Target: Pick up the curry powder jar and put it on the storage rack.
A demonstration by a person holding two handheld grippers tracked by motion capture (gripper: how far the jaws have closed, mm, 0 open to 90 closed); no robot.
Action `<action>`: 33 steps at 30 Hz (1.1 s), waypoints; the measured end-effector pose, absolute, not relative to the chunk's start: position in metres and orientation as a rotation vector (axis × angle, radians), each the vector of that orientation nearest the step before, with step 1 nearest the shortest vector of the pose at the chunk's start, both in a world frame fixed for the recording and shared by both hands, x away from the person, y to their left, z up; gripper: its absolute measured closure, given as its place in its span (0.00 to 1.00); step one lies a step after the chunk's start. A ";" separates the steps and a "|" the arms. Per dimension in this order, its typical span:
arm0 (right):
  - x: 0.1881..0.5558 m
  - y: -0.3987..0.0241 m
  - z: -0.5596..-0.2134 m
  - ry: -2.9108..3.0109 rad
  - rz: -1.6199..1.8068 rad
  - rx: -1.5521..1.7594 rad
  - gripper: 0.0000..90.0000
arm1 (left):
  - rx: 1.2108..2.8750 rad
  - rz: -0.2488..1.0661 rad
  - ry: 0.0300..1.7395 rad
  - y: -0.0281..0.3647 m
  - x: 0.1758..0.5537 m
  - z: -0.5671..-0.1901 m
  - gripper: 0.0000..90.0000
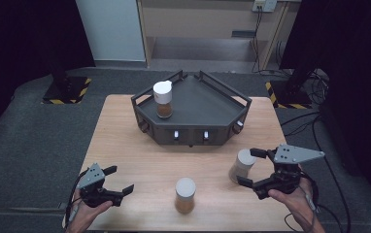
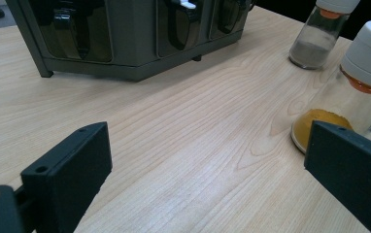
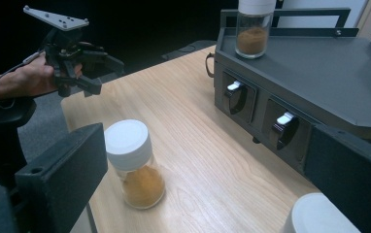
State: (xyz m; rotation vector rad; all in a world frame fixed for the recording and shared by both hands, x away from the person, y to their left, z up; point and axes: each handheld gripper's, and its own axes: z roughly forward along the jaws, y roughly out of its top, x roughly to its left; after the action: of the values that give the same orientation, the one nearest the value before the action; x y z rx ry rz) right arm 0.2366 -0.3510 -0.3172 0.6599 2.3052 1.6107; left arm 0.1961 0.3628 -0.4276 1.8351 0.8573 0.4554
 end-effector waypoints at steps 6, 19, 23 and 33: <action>0.239 -0.345 -0.318 2.327 1.604 0.646 0.04 | 1.837 0.455 0.855 0.362 0.196 -0.428 0.03; 0.251 -0.325 -0.323 2.399 1.605 0.598 0.04 | 1.836 0.451 0.852 0.363 0.197 -0.428 0.03; 0.253 -0.316 -0.324 2.420 1.596 0.571 0.04 | 1.837 0.451 0.852 0.363 0.197 -0.428 0.03; 0.261 -0.293 -0.331 2.494 1.554 0.513 0.04 | 1.840 0.447 0.851 0.363 0.197 -0.428 0.03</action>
State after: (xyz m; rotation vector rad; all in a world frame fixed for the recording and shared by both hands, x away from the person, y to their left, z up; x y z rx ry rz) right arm 0.2610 -0.2926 -0.3313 0.5131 2.4939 1.5539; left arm 0.1971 0.3628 -0.4277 1.8397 0.8508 0.4473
